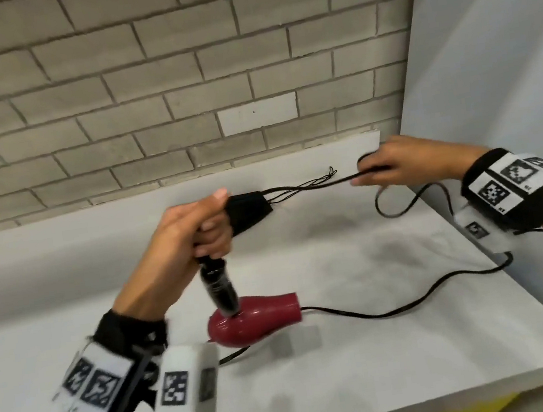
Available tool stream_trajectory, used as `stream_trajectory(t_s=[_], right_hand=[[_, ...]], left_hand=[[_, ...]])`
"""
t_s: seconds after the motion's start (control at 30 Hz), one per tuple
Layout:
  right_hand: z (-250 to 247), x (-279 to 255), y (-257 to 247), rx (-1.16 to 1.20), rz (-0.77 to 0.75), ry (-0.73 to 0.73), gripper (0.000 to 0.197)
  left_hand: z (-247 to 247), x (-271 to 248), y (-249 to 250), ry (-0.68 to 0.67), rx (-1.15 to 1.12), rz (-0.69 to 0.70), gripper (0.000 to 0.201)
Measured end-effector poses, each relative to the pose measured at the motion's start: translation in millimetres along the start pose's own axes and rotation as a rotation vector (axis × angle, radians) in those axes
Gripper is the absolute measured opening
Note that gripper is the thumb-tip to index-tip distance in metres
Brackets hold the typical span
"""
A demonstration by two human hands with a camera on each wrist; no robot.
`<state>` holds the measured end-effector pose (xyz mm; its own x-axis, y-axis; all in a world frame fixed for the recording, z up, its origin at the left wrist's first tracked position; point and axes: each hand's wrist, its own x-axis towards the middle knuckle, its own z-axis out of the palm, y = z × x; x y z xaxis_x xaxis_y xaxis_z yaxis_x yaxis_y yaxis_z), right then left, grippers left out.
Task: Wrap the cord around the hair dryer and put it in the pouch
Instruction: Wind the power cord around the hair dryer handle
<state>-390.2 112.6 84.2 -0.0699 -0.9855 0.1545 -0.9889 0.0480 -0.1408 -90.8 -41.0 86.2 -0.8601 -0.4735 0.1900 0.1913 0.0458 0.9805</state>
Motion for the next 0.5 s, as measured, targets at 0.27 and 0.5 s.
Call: stream_trajectory(t_s=[0.27,0.5], right_hand=[[36.3,-63.6,109.0,-0.061,0.385,0.166,0.032],[33.6,-58.9,85.3,0.12,0.536,-0.341,0.038]], left_hand=[[-36.1,-20.3,1.5,0.05,0.056,-0.055,0.043],[-25.6,-7.4,-12.5,-0.094,0.014,-0.139,0.031]])
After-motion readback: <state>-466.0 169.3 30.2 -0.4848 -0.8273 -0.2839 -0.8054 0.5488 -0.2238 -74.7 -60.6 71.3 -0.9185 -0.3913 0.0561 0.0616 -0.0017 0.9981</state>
